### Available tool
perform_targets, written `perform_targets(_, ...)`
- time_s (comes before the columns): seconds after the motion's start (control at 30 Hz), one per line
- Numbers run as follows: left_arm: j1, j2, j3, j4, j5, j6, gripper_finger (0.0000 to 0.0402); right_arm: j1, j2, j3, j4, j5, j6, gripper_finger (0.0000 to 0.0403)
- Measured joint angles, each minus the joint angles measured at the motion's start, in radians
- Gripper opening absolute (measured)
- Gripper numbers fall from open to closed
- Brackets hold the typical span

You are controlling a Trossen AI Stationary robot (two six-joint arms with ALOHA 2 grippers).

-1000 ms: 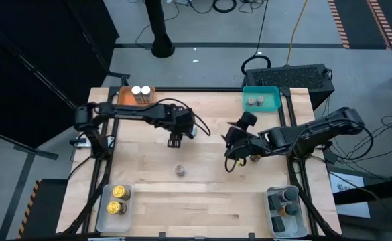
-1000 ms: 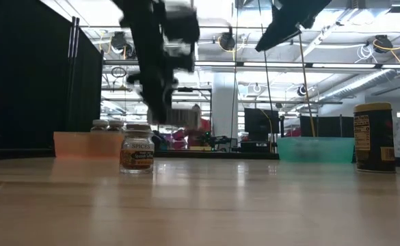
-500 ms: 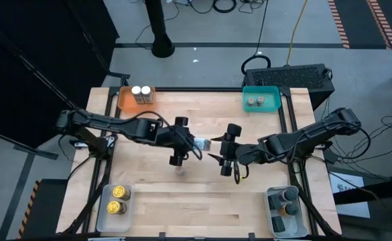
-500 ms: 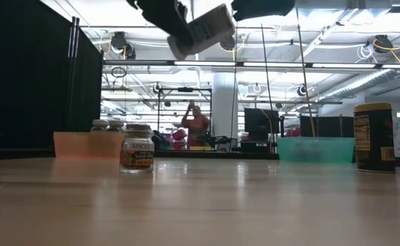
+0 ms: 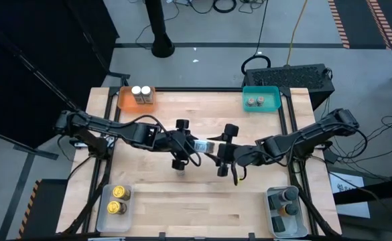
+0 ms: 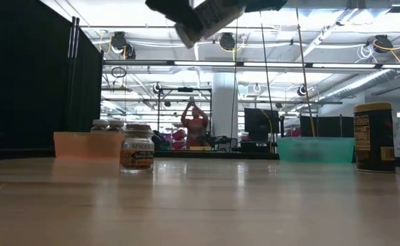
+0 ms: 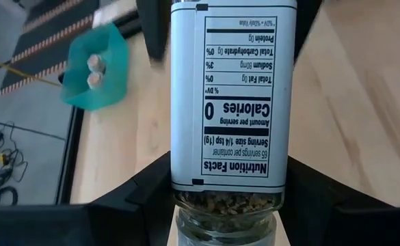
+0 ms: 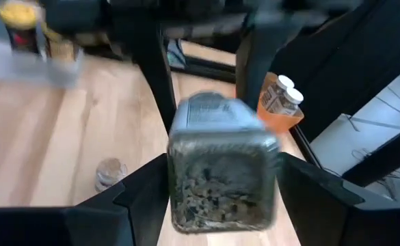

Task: Sort spices by type
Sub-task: Put the white seasoning bottle into the orange bin

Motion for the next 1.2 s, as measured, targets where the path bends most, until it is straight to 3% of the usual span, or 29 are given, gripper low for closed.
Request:
perform_targets(0.13, -0.010, 0.000, 0.000, 0.021, 0.006, 0.000, 0.0209, 0.000, 0.031, 0.000, 0.010, 0.002, -0.047, 0.0234)
perform_targets(0.3, -0.013, 0.000, 0.000, 0.007, 0.002, 0.003, 0.0210, 0.000, 0.037, -0.001, 0.044, -0.008, -0.091, 0.0163)
perform_targets(0.53, -0.013, 0.000, 0.000, 0.011, -0.014, -0.012, 0.0220, 0.000, 0.037, -0.001, 0.042, -0.006, -0.097, 0.0163)
perform_targets(0.83, -0.012, -0.013, 0.000, -0.002, -0.042, 0.027, 0.0296, 0.016, -0.002, -0.006, -0.040, 0.010, -0.053, 0.0163)
perform_targets(1.07, -0.003, -0.120, -0.055, -0.015, -0.041, 0.060, 0.0308, 0.002, -0.073, -0.233, 0.223, 0.029, -0.090, 0.0163)
perform_targets(1.2, -0.008, -0.235, -0.198, 0.140, -0.004, 0.023, 0.0308, -0.010, -0.138, -0.412, 0.644, -0.009, -0.218, 0.0163)
